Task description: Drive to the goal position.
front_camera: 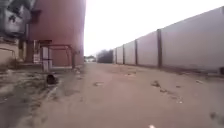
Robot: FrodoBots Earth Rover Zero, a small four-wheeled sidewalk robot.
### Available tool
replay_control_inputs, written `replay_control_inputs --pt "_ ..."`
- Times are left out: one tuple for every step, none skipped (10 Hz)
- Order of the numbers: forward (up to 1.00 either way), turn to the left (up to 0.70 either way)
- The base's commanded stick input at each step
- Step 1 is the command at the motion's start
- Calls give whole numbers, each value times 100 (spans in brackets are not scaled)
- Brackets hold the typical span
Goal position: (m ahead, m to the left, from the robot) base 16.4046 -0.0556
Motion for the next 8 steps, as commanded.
replay_control_inputs --pt "70 0" --pt "70 0" --pt "70 0" --pt "70 0" --pt "70 0" --pt "70 0" --pt "70 0" --pt "70 0"
